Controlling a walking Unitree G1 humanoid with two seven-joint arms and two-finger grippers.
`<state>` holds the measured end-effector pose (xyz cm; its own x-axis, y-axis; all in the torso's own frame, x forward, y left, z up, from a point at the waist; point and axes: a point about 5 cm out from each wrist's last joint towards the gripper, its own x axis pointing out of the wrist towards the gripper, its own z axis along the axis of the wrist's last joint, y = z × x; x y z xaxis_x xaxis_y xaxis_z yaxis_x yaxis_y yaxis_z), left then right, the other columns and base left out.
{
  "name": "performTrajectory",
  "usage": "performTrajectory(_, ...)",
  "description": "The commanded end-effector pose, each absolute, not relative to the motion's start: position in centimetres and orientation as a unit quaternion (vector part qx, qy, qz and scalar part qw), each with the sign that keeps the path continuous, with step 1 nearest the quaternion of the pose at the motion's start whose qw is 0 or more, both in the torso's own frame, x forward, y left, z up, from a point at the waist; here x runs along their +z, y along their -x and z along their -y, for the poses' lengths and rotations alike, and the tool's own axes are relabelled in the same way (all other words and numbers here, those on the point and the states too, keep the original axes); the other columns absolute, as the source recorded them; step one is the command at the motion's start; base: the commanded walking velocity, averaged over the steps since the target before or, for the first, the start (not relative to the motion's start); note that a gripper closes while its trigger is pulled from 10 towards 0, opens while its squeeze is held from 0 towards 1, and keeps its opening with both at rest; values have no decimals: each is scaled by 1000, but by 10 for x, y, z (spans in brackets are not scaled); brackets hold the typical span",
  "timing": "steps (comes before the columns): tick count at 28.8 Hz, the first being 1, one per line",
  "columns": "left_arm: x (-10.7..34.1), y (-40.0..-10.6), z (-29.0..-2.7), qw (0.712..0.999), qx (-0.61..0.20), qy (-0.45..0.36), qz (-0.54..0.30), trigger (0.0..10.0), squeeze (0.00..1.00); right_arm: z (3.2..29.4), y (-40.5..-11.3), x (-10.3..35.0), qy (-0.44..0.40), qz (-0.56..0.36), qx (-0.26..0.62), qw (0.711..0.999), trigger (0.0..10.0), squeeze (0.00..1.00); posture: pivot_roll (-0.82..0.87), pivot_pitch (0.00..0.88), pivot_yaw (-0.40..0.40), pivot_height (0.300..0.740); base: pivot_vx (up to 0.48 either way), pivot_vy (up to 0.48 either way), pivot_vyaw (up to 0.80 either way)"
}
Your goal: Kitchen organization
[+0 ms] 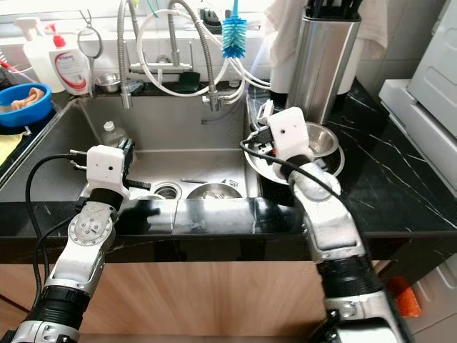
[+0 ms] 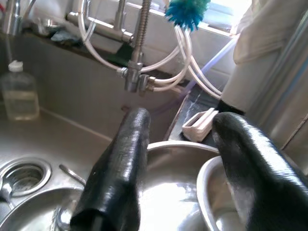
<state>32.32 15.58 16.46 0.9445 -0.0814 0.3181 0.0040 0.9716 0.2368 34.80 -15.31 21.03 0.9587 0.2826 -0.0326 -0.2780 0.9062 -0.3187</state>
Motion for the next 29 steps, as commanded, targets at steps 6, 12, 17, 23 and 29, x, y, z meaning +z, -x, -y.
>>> performTrajectory(6,167,-325,-161,978,-17,-124,168,10000,0,147,-346,215,179,-15,151,972,10000,1000,-222,0,39,731,0,0,0)
performTrajectory(12,167,-324,-161,978,-20,-124,167,10000,0,162,-347,207,214,-59,129,967,10000,1000,-219,0,38,731,0,0,0)
performTrajectory(17,166,-324,-160,978,-23,-123,167,10000,0,174,-349,208,234,-72,108,963,10000,0,-220,0,40,731,0,0,0)
performTrajectory(23,167,-325,-159,978,-27,-122,167,10000,0,183,-350,209,236,-86,92,964,10000,0,-217,0,39,731,0,0,0)
performTrajectory(29,166,-324,-159,978,-28,-123,164,10000,0,189,-348,205,235,-100,77,964,10000,0,-220,0,40,731,0,0,0)
